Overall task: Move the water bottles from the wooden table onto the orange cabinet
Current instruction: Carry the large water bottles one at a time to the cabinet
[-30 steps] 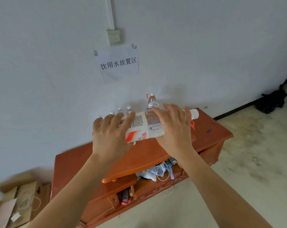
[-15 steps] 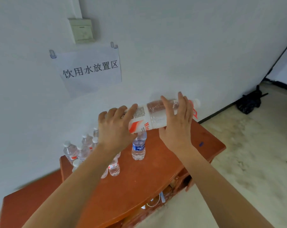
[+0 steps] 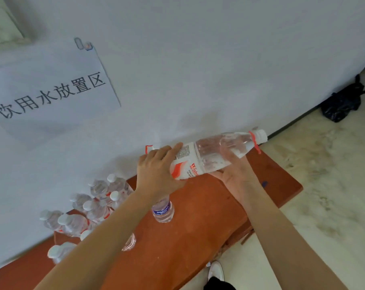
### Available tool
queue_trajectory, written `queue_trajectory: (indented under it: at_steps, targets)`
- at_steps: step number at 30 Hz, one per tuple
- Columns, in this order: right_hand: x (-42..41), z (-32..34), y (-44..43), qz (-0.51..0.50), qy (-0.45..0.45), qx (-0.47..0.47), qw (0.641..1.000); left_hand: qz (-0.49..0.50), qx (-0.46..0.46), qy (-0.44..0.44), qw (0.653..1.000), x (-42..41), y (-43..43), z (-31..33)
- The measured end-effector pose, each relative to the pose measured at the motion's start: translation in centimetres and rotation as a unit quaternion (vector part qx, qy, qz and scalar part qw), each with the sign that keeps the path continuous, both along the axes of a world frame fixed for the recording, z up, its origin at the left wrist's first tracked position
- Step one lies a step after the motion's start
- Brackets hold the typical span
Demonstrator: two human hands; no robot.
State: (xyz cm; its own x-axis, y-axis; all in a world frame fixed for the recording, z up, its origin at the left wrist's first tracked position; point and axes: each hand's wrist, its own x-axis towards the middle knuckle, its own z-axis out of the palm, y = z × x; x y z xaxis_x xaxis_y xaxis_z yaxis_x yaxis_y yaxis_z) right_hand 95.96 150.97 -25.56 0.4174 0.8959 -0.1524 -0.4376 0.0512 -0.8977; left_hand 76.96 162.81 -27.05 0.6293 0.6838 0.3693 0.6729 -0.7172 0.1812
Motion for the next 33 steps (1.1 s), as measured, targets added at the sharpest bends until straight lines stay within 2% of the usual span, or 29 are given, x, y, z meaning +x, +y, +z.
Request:
queue_trajectory:
  at_steps: [3,5,9,12,13,16,20,25,29,33]
  targets:
    - [2.1,0.2,3.1,-0.064,-0.109,-0.025,0.992,0.019,-0.131,0.025,0.991,2.1,2.2,-1.8]
    - [3.1,-1.0,5.1,-0.068,-0.161,-0.029,0.984,0.037,-0.173,0.023,0.984,3.3,3.3,-3.3]
    - [3.5,-3.5,7.9,-0.083,-0.239,-0.089,0.963,0.098,-0.185,0.112,0.971,2.8,4.0,-6.3]
    - [3.5,-6.2,10.0,-0.071,-0.302,-0.145,0.94,0.166,-0.201,0.256,0.931,1.3,3.6,-8.7]
    - [3.5,-6.9,10.5,-0.067,-0.316,-0.158,0.933,0.173,-0.193,0.265,0.929,1.3,3.5,-9.1]
    - [2.8,-9.8,12.4,-0.035,-0.362,-0.212,0.907,0.184,-0.185,0.212,0.942,2.1,3.9,-9.6]
    - [1.6,-13.3,13.4,0.018,-0.433,-0.246,0.867,0.243,-0.205,0.151,0.936,1.9,4.3,-9.7]
    - [1.1,-17.9,12.4,0.069,-0.457,-0.224,0.858,0.231,-0.2,0.175,0.936,1.8,4.2,-10.0]
    - [0.4,-19.2,11.2,0.127,-0.467,-0.199,0.852,0.252,-0.196,0.168,0.933,2.0,4.1,-10.3]
    - [0.4,-19.3,11.3,0.134,-0.468,-0.225,0.844,0.257,-0.189,0.154,0.935,2.0,4.2,-10.4]
